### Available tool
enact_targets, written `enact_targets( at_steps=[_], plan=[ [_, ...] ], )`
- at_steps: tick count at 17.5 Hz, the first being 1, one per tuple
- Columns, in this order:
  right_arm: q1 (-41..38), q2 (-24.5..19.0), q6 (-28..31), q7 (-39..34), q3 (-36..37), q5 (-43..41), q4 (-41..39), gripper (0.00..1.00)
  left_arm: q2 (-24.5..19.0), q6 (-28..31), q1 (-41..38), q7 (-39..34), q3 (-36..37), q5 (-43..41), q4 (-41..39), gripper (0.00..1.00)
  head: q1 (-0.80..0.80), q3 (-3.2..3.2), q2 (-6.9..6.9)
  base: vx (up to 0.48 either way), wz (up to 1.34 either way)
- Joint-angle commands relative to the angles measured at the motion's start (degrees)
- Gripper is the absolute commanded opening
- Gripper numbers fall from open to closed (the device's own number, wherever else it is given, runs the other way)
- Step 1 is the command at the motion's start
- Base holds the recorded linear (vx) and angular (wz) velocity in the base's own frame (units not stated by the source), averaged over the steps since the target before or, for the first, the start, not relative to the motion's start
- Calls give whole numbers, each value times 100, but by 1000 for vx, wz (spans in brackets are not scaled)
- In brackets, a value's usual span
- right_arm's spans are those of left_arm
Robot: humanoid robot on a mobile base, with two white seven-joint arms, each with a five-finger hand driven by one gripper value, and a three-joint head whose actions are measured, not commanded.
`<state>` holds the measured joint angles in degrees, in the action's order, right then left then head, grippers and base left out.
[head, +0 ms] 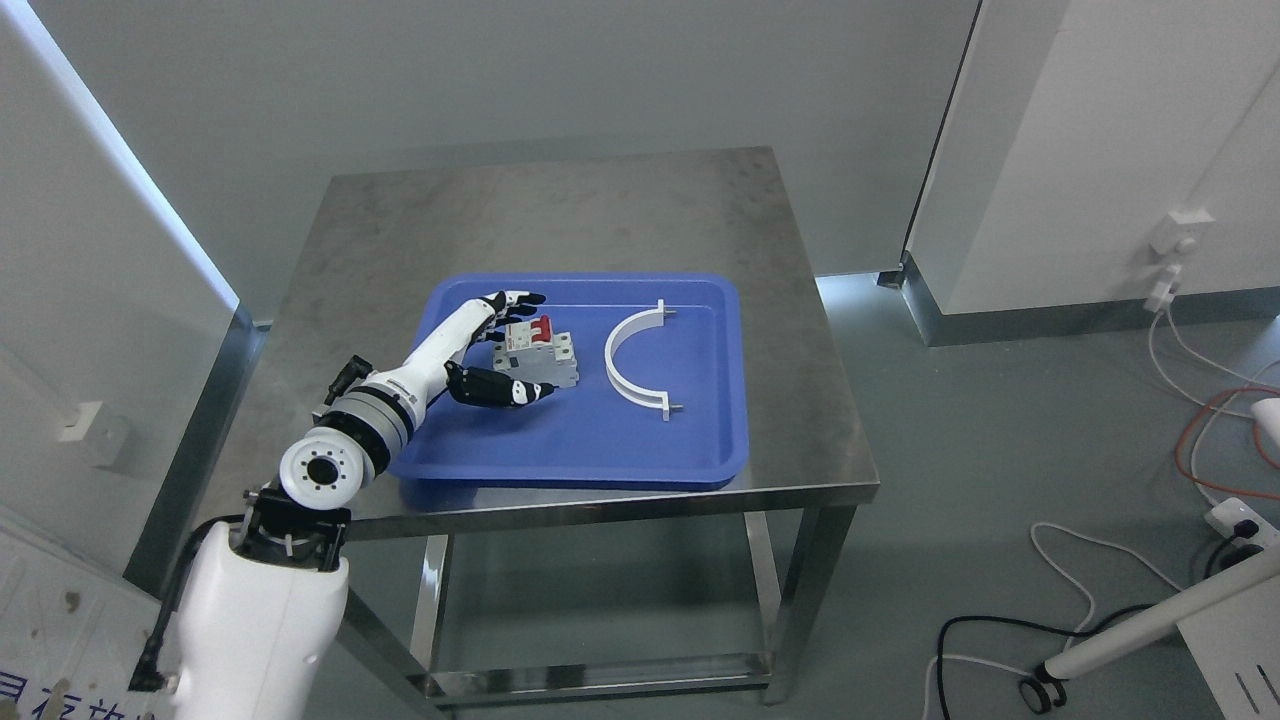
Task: Place circuit breaker on shelf
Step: 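Close the left hand fingers around the circuit breaker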
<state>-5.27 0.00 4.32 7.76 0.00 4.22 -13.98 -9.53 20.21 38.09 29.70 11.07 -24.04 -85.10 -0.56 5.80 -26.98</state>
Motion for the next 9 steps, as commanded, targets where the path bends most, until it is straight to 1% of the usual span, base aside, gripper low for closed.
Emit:
enact_targets(
  at_steps=[1,2,3,4,6,8,9],
  plan=[
    [-1,100,25,6,-114,0,0,100,250,-306,67,-17,-131,-286,512,40,0,0,0,0,0],
    [-1,100,25,6,-114,0,0,100,241,-499,67,-8,-210,-303,512,30,0,0,0,0,0],
    [-1,100,25,6,-114,0,0,100,223,-683,59,-8,-272,-364,547,24,0,0,0,0,0],
    [-1,100,25,6,-114,0,0,100,215,-833,41,-8,-333,-434,643,22,0,0,0,0,0],
    [-1,100,25,-3,-114,0,0,100,250,-1211,24,-34,-474,-470,776,22,0,0,0,5,1],
    [-1,100,25,-3,-114,0,0,100,250,-1361,-3,-60,-562,-479,785,20,0,0,-1,12,5],
    [-1,100,25,6,-114,0,0,100,337,-1501,23,-104,-771,-435,741,20,0,0,-1,14,7]
  ],
)
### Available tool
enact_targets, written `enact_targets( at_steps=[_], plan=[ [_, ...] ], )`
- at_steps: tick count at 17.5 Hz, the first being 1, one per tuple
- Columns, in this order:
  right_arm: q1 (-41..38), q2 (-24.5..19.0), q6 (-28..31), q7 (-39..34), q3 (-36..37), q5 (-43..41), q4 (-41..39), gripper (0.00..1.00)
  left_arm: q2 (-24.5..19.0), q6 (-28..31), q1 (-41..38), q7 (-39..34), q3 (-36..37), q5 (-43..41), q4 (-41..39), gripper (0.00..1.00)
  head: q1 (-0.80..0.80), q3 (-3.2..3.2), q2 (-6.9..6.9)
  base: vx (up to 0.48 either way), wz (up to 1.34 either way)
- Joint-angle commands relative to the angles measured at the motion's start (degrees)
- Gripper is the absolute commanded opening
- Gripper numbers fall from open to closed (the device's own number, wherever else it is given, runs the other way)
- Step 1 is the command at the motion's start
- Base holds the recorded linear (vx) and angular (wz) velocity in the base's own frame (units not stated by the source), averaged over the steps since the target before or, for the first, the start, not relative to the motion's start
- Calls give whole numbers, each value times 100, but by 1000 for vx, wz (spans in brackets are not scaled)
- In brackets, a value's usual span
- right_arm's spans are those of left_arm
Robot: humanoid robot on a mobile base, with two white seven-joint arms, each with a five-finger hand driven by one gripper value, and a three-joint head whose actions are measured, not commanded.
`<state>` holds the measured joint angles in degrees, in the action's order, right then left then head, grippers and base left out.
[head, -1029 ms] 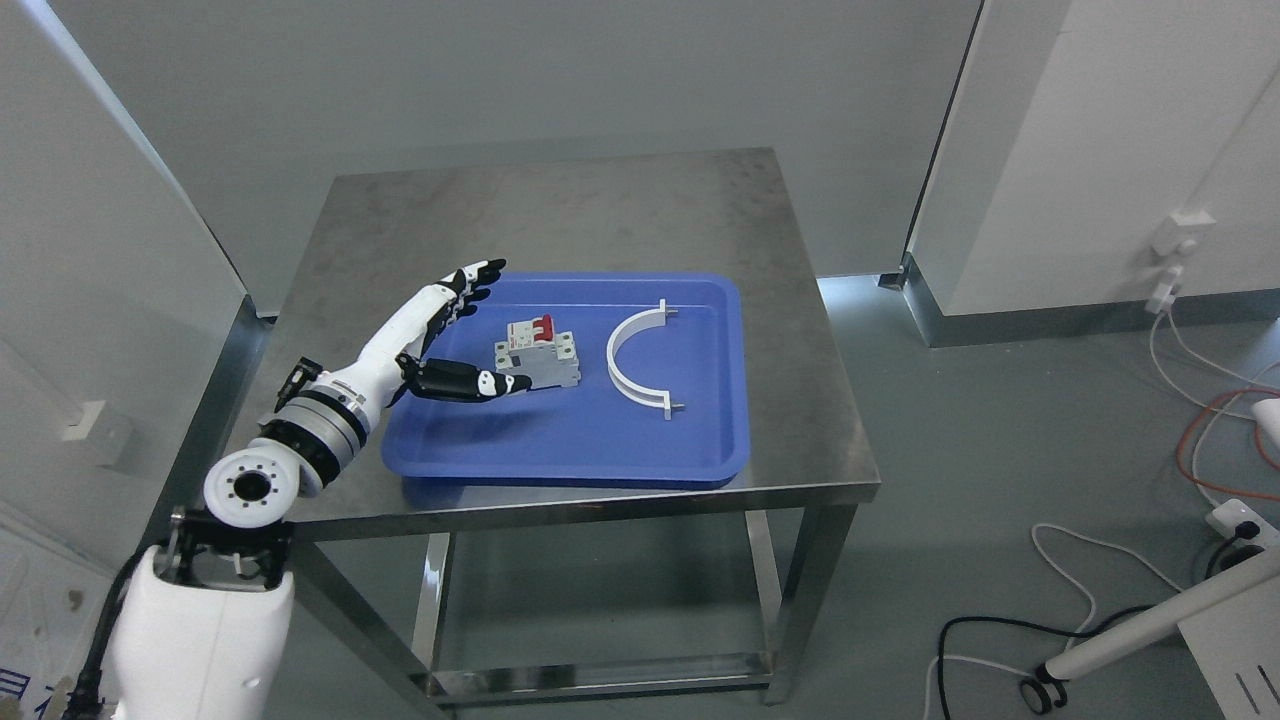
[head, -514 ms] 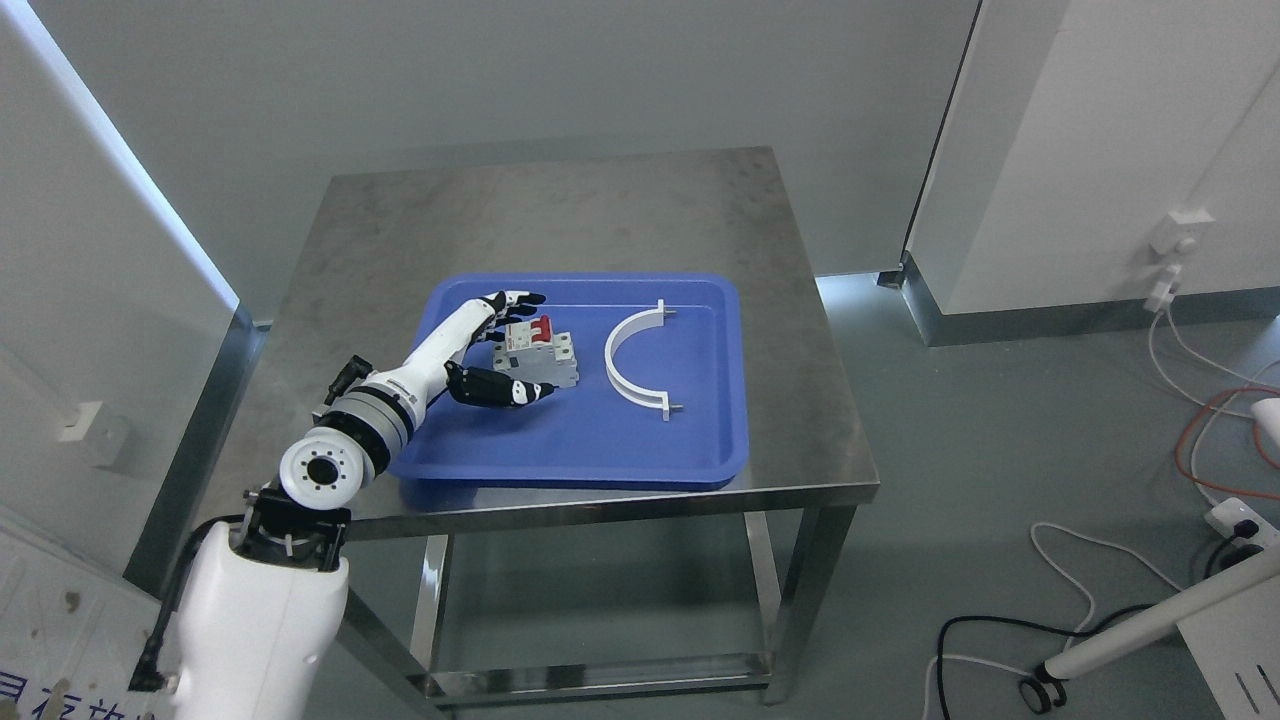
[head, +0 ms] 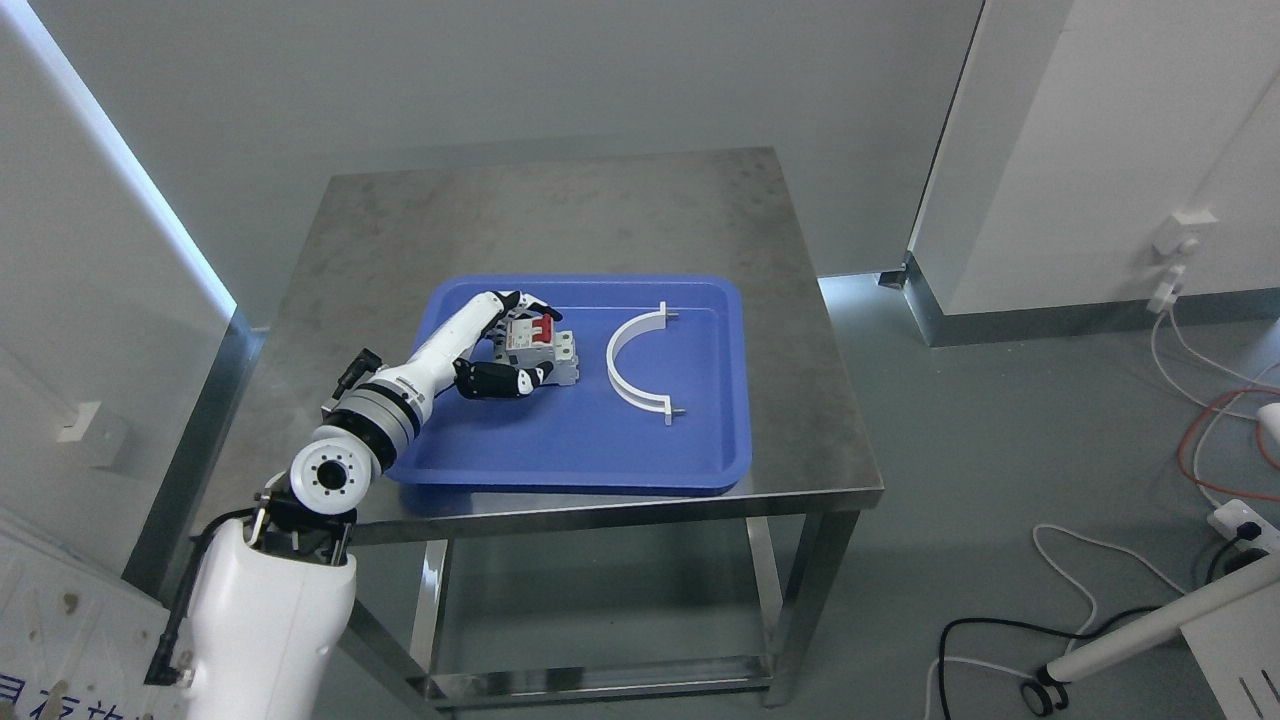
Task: Place circuit breaker on shelf
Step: 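Close the left hand fingers around the circuit breaker, then lift the circuit breaker up out of the tray with the left hand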
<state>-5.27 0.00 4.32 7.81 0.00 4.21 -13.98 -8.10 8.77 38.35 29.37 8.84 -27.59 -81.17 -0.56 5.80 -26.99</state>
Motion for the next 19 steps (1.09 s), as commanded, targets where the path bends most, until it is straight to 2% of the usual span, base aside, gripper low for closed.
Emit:
enact_targets(
  at_steps=[1,2,4,5,7,9,10,13,16,19],
  plan=[
    [0,100,25,-8,-114,0,0,100,438,-541,66,-115,-846,-63,287,20,0,0,0,24,-7],
    [0,100,25,1,-114,0,0,100,710,-813,189,-133,-1249,-54,216,21,0,0,0,24,-7],
    [0,100,16,1,-114,0,0,100,710,-1358,251,-177,-2050,7,76,21,0,0,0,34,-30],
    [0,100,25,1,-114,0,0,100,710,-1491,243,-421,-2114,121,-12,21,0,0,0,25,-37],
    [0,100,16,1,-114,0,0,100,710,-1492,243,-2031,-2141,411,-206,21,0,0,0,10,-46],
    [0,100,16,-8,-114,0,0,100,710,-1562,190,-4104,-2045,875,-328,20,0,0,0,-33,-38],
    [0,100,25,1,-114,0,0,100,710,-1580,103,-4332,-1905,1182,-538,20,0,0,0,-60,-21],
    [0,100,25,-8,-114,0,0,100,710,-1624,-380,-4037,-1675,1685,-970,21,0,0,0,-144,22],
    [0,100,25,-8,-114,0,0,100,710,-1641,-513,-3527,-1876,1906,-1015,21,0,0,0,-246,80],
    [0,100,25,1,-114,0,0,100,710,-1641,-522,-3464,-2096,1950,-1015,21,0,0,0,-218,-16]
  ],
)
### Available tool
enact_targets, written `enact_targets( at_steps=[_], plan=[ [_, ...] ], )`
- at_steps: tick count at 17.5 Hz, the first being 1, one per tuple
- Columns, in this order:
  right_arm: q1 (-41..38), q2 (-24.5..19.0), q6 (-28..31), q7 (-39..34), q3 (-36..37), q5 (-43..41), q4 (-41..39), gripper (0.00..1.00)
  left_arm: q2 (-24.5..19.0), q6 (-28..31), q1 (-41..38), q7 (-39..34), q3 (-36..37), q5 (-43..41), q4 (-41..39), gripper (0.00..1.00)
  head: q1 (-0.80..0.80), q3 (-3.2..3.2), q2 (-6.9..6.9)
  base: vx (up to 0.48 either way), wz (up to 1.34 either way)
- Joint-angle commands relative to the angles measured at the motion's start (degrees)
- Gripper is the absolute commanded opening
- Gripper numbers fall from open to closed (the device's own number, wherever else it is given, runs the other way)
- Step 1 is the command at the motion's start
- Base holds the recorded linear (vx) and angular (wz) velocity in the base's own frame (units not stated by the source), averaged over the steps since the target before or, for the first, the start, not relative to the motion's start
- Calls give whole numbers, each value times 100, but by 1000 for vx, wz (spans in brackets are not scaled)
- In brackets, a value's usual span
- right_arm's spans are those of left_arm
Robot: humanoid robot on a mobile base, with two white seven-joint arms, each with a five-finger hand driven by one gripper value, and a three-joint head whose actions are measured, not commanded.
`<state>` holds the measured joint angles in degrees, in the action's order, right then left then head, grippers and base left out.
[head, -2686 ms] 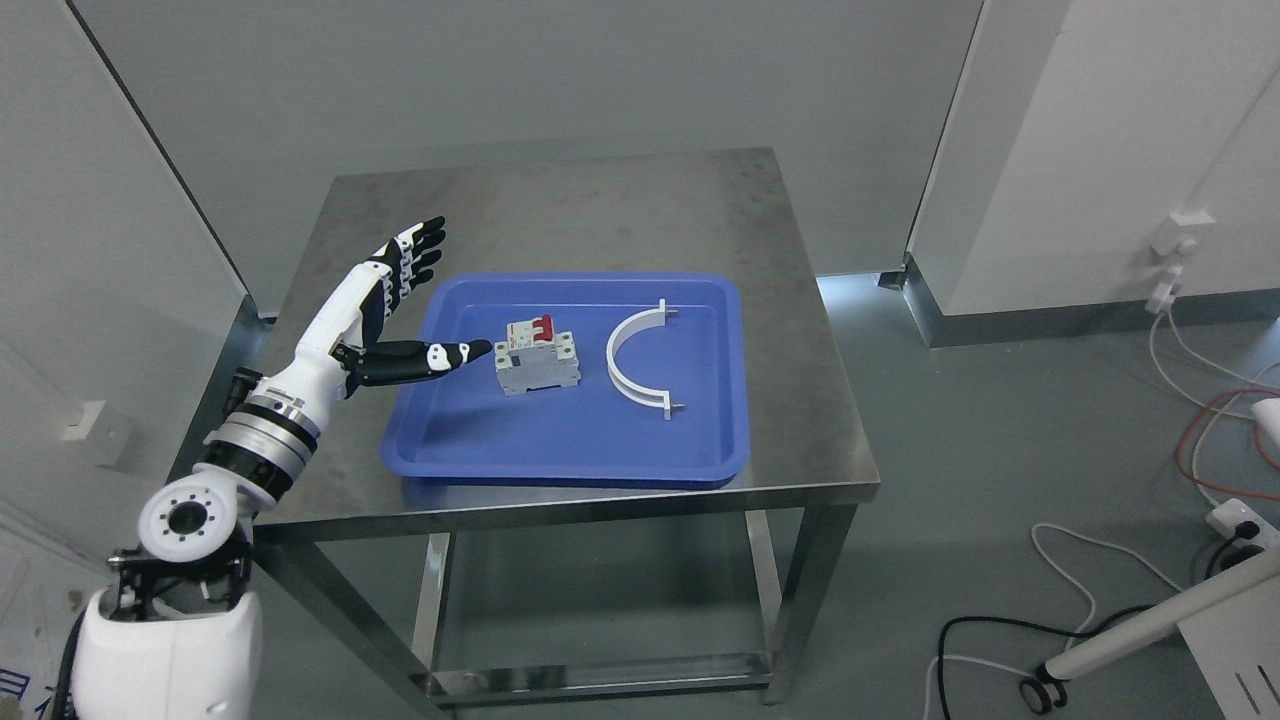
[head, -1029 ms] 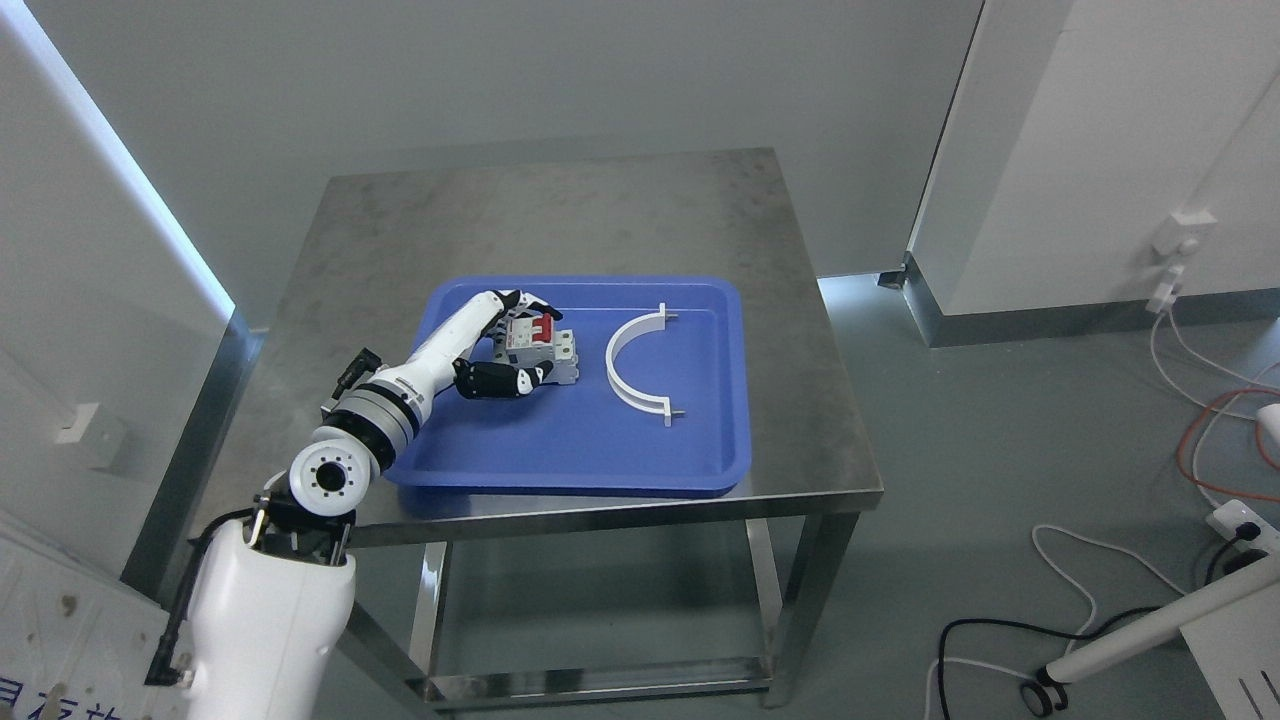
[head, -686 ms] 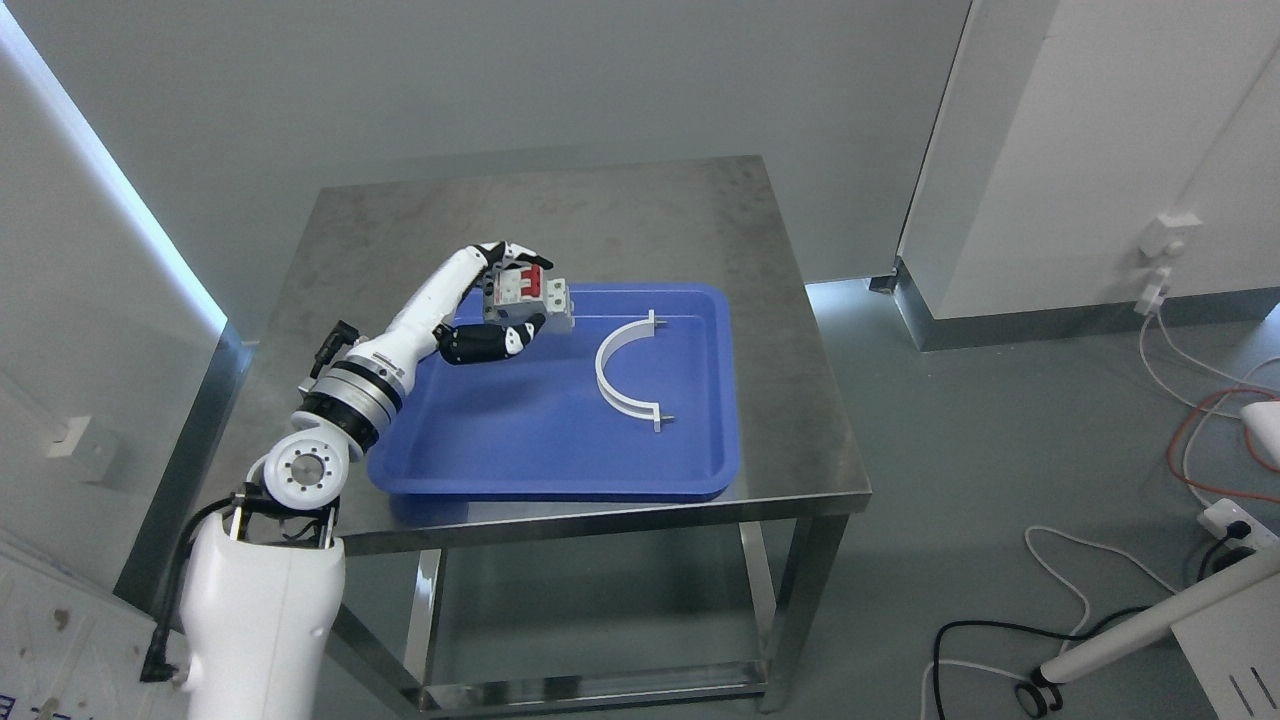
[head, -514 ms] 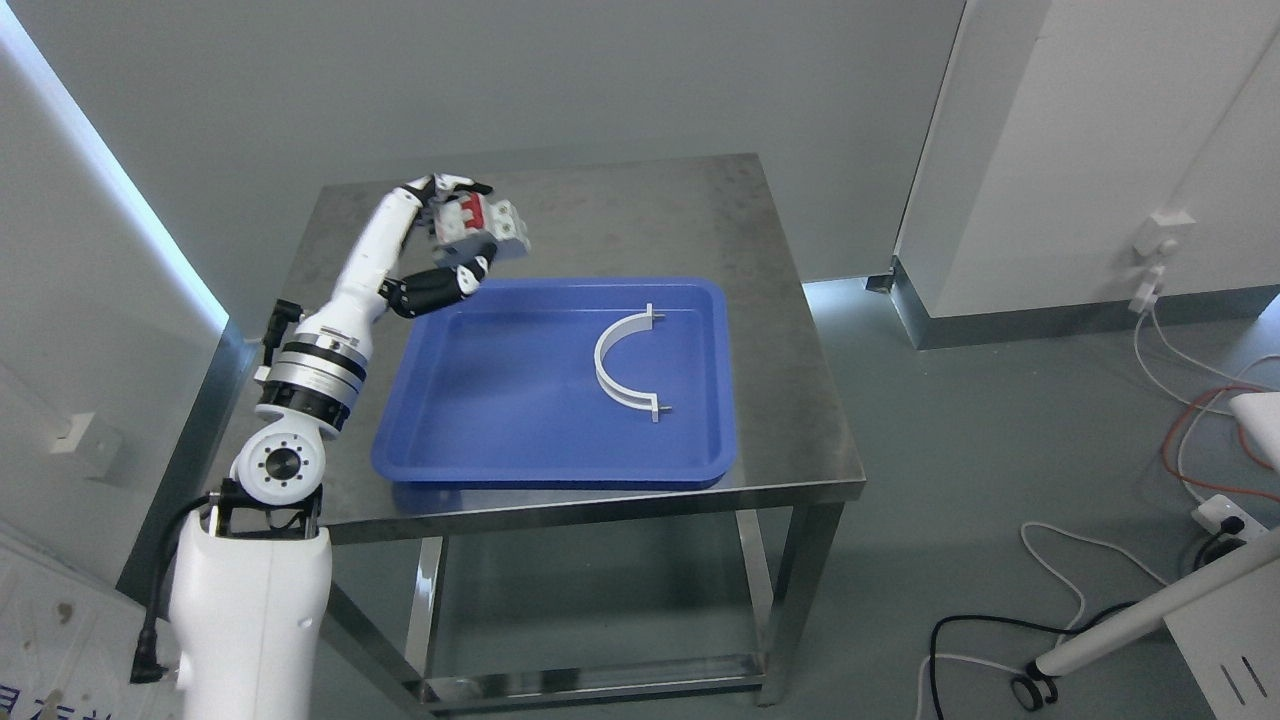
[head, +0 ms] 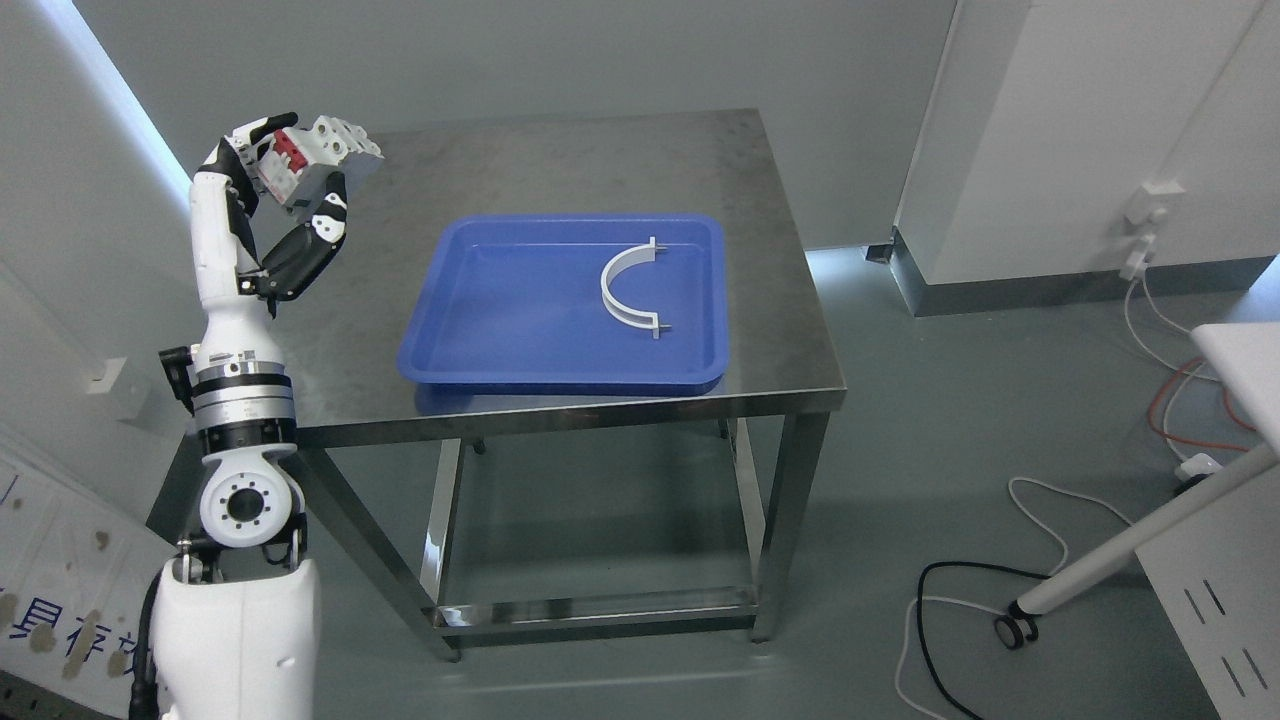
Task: Place circuit breaker on shelf
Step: 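Lift the circuit breaker up out of the tray with the left hand, then carry the breaker in the left hand while turning toward the blue bin shelf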
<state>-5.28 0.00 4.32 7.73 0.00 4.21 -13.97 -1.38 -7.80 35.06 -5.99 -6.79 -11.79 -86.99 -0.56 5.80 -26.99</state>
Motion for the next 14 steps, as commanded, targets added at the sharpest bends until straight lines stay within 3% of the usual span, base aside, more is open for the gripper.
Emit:
enact_targets(
  at_steps=[1,5,14],
  plan=[
    [1,100,25,1,-114,0,0,100,38,16,-218,72,-595,388,-433,21,0,0,0,-205,-92],
    [1,100,25,9,-114,0,0,100,38,-160,-657,72,-605,423,-705,20,0,0,-1,-188,-102],
    [1,100,25,9,-114,0,0,100,38,-169,-676,72,-727,449,-933,7,0,0,-1,-268,-73]
  ],
)
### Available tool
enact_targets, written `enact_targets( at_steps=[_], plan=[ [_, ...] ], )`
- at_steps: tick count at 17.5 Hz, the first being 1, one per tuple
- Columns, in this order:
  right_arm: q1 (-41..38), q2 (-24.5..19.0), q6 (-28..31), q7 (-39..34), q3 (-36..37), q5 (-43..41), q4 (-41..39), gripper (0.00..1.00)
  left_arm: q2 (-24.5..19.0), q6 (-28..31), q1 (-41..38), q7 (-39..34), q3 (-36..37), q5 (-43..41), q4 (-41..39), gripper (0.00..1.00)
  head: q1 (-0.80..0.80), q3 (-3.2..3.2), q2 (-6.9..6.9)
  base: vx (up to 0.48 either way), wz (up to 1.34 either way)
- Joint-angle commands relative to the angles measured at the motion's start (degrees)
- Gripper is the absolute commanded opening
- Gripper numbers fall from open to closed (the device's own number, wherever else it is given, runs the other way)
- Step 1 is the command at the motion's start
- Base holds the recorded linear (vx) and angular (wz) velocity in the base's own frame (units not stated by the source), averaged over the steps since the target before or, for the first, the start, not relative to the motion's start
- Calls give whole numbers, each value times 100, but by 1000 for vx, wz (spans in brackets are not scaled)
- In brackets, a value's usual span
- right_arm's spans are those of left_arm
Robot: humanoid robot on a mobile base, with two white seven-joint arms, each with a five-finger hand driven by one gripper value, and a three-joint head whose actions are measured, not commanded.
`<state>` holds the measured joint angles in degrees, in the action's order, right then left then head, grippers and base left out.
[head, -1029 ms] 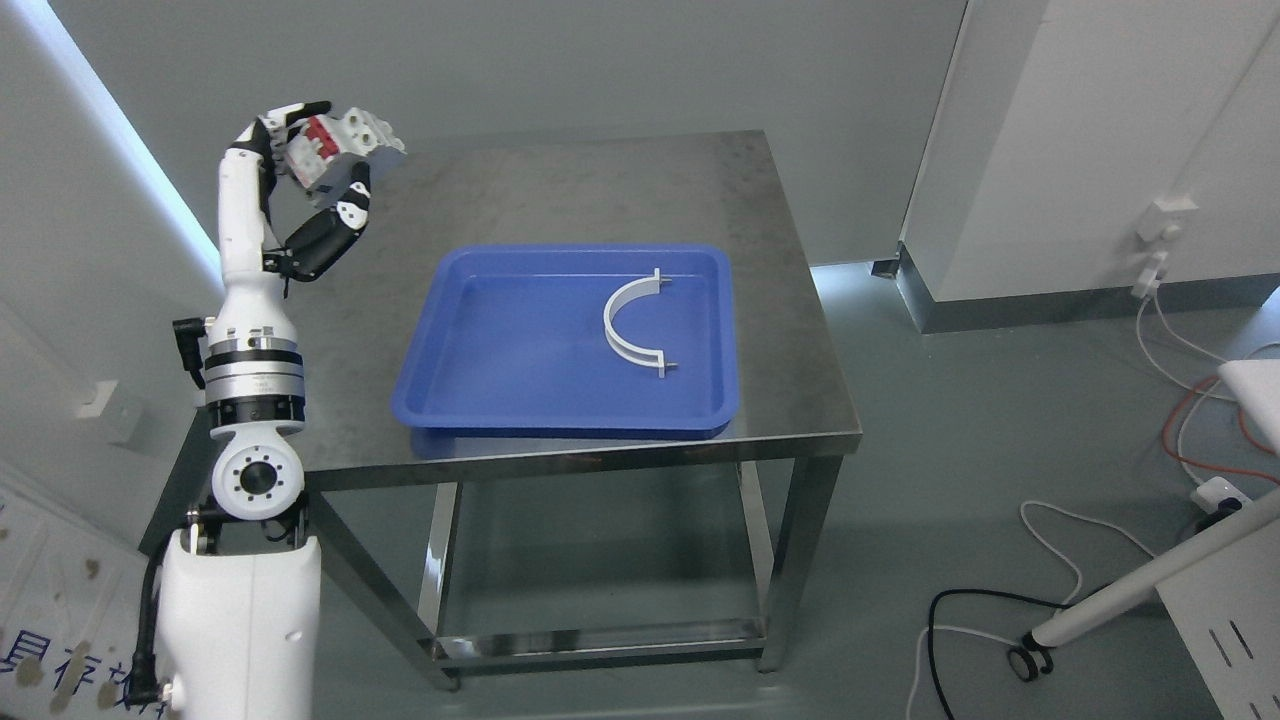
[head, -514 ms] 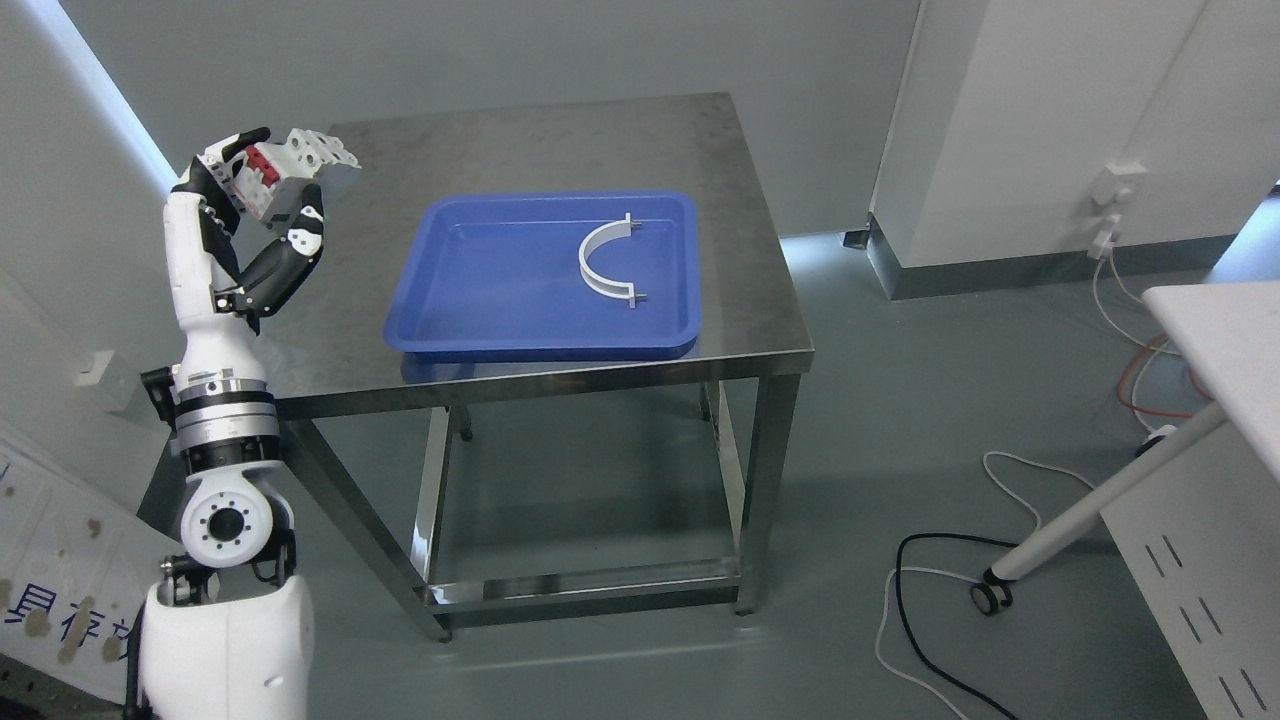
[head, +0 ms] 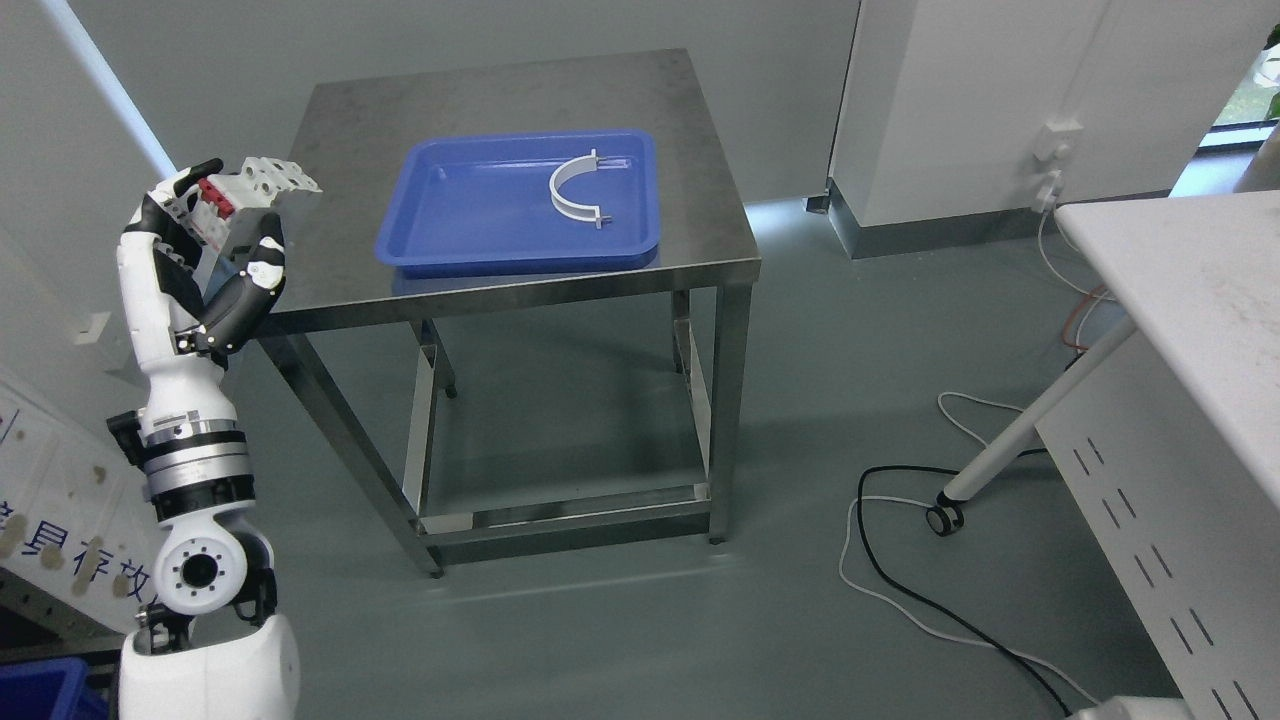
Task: Place circuit breaker on shelf
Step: 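Carry the breaker in the left hand while turning toward the blue bin shelf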
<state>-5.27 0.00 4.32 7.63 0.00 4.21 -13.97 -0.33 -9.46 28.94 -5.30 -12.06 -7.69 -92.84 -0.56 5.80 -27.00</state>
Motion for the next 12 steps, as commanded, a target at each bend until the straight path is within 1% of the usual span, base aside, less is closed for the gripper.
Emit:
enact_targets(
  at_steps=[1,3,5,12],
  plan=[
    [0,100,25,19,-114,0,0,100,-67,-12,-64,3,-209,40,-384,5,0,0,0,-310,-25],
    [0,100,25,10,-114,0,0,100,-67,-4,-64,3,-244,66,-472,5,0,0,0,-333,73],
    [0,100,25,19,-114,0,0,100,-67,5,-64,3,-296,66,-472,0,0,0,0,-332,78],
    [0,100,25,10,-114,-8,0,100,-67,-12,-55,-15,-306,66,-481,0,0,0,0,-305,198]
  ],
)
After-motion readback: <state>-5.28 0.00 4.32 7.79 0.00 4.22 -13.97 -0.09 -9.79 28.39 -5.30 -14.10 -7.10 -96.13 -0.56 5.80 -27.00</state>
